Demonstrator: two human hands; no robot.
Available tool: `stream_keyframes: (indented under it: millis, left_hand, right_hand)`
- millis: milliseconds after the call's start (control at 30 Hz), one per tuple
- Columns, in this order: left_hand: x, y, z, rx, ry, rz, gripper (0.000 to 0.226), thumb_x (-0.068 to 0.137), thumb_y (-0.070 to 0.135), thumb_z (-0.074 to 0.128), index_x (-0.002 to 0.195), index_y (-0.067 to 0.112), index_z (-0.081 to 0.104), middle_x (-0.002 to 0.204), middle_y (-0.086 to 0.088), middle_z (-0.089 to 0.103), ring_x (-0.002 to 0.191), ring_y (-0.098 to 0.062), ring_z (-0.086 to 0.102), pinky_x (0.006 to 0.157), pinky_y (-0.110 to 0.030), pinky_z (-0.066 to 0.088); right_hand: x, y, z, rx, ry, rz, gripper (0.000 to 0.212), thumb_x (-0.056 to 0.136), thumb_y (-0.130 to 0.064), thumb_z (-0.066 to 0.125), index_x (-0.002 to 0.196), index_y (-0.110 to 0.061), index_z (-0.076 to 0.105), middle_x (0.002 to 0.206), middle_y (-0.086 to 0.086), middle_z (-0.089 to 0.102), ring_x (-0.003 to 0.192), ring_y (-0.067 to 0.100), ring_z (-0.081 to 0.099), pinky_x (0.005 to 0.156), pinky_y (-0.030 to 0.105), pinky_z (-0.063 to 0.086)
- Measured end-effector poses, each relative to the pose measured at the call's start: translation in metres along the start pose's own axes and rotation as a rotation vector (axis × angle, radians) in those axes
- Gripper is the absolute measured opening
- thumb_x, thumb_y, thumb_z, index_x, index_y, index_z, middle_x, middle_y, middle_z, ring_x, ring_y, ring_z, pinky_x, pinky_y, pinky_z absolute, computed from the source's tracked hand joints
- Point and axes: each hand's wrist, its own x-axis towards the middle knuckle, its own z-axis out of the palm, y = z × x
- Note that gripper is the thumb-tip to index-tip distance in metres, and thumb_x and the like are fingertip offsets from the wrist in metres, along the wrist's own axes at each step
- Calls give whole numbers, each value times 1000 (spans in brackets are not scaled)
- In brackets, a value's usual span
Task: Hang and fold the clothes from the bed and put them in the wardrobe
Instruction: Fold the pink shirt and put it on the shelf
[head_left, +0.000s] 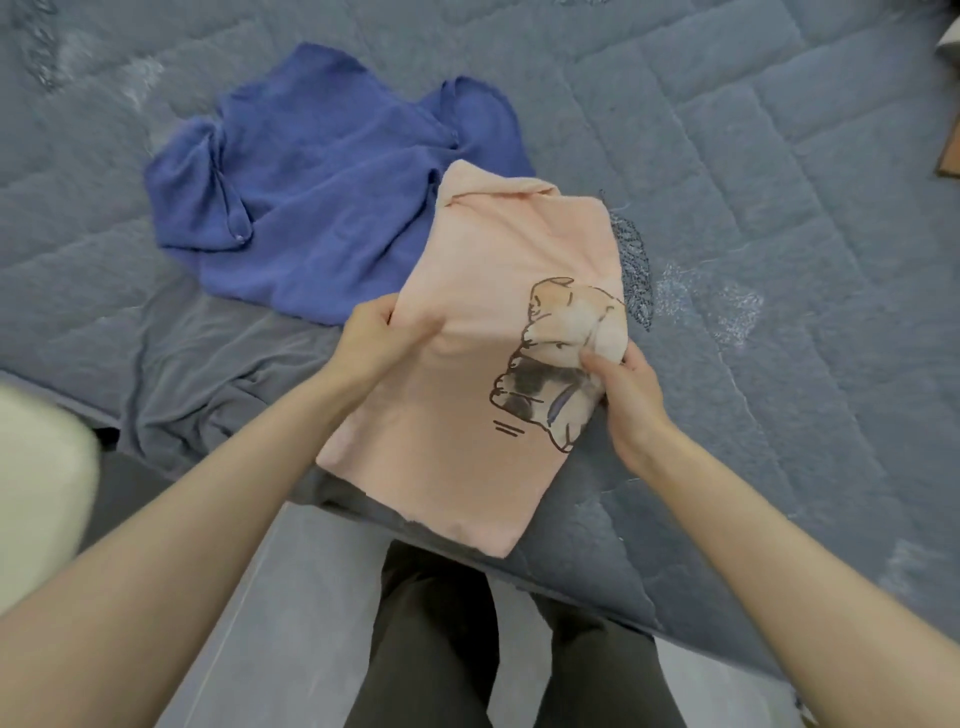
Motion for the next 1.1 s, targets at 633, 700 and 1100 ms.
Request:
stream_keyframes:
  millis: [633,700,1100]
  left_hand:
    - [-86,234,95,-245,-33,396,17,80,23,76,89,31,64,84,24,67,76,11,59,71,-10,46]
    - [-94,218,111,-170,-63,390,20,77,18,79,84,31,65,84,25,67,74,16,59,68,-6,44]
    - [-115,-26,197,494,-519,-170,26,93,19,58,116,9,61,119,-6,65,109,-17,60,86,-19,40]
  right_hand:
    - [-94,-214,-176,150,141,-460,18,77,-7,58,90,-19,59,92,0,62,86,14,56,76,29,46]
    - [-97,-193,-195,33,195,-443,26,81,-2,60,94,-24,60,95,-5,65,88,8,59,79,24,50]
    - [-66,57,-240,-635,295,224,31,100,-38,38,92,-10,50,82,5,53,80,23,50,60,30,33]
